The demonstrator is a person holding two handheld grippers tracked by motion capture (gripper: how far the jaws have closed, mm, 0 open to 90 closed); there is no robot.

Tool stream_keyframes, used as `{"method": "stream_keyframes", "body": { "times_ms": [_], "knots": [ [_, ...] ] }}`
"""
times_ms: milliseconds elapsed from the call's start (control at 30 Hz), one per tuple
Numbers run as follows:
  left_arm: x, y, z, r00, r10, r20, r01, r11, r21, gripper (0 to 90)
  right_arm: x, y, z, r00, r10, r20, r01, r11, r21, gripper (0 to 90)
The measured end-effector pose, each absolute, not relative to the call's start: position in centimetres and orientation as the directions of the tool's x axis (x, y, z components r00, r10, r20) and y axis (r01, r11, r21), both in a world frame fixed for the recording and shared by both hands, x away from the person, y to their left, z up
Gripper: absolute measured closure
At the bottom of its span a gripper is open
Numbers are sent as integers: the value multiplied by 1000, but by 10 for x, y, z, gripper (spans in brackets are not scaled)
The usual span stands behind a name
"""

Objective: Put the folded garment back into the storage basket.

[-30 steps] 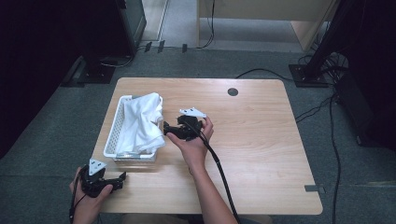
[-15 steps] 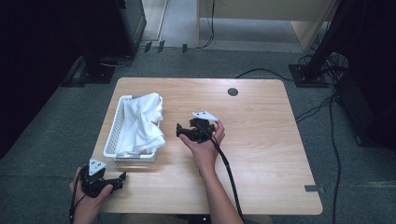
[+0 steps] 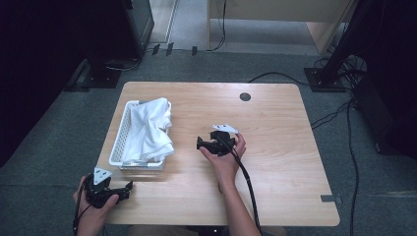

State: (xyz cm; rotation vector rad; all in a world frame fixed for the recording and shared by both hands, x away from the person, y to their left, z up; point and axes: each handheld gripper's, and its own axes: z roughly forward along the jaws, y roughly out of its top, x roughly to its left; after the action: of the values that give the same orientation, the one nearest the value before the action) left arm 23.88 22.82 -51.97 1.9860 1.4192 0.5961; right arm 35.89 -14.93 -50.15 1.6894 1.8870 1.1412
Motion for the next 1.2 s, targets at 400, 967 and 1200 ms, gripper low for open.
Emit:
{"method": "stream_keyframes", "body": {
  "times_ms": [400, 967, 1200],
  "knots": [
    [239, 228, -520, 321, 947, 7, 668, -232, 708, 0, 353, -163, -521, -198, 967, 158, 671, 16, 741, 98],
    [239, 228, -520, 320, 947, 6, 668, -230, 708, 0, 344, -178, -524, -176, 984, 26, 674, 101, 732, 87],
    [239, 228, -520, 319, 948, 5, 668, -229, 708, 0, 341, -189, -524, -150, 988, 22, 676, 86, 732, 84]
  ]
}}
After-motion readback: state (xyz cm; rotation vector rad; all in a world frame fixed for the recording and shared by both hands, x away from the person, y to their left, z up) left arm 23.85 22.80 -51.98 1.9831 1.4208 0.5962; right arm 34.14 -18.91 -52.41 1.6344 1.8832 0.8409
